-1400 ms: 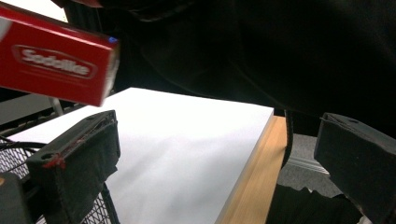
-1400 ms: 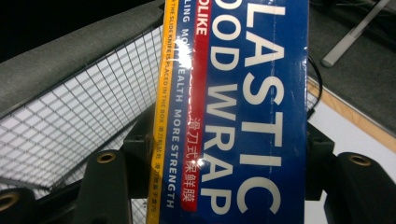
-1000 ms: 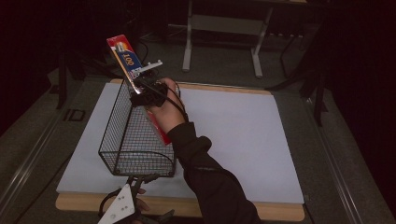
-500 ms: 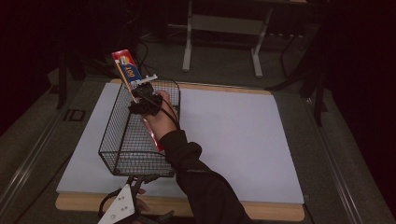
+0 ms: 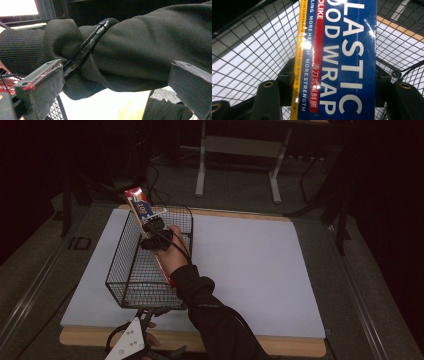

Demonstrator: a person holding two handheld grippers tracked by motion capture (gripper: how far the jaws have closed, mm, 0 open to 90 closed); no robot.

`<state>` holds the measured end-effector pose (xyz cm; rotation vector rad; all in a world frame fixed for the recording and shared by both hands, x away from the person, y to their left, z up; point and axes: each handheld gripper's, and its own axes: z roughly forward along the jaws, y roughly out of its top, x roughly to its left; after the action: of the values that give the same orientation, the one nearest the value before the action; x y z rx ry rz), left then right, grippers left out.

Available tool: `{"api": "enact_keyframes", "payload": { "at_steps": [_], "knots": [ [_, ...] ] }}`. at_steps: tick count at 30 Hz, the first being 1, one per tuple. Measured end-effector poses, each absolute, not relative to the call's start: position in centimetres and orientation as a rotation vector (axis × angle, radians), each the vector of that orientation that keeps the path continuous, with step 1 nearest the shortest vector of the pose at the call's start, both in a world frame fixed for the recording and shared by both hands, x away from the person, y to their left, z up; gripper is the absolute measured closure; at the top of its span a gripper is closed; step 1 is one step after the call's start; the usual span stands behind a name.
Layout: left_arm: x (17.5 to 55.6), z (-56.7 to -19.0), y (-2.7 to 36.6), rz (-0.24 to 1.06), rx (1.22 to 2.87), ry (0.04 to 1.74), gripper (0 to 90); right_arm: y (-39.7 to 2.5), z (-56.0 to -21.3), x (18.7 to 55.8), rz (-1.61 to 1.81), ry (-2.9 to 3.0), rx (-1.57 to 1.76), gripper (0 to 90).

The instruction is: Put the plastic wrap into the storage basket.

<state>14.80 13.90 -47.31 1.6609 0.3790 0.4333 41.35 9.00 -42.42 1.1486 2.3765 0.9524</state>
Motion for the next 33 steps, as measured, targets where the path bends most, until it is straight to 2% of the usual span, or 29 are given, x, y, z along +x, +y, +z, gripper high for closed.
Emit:
{"api": "enact_keyframes", "payload": {
  "at_steps": [13,21,25,27,33],
  "knots": [
    [14.8,-47.4,13.8,0.431,1.667,0.375,0.8,8.8,-44.0,42.0,0.811,2.450,1.271,38.5],
    [14.9,-47.4,13.8,0.425,1.668,0.373,0.8,8.5,-44.5,42.0,0.835,2.454,1.248,36.7],
    [14.9,-47.4,13.7,0.427,1.672,0.371,0.9,8.3,-44.0,42.2,0.837,2.488,1.236,27.5],
    [14.9,-47.4,13.7,0.425,1.675,0.371,0.8,8.0,-43.8,42.1,0.862,2.520,1.216,16.6],
    [14.9,-47.4,13.6,0.423,1.678,0.371,0.9,7.1,-43.4,41.7,0.905,2.531,1.105,13.3]
  ]
}}
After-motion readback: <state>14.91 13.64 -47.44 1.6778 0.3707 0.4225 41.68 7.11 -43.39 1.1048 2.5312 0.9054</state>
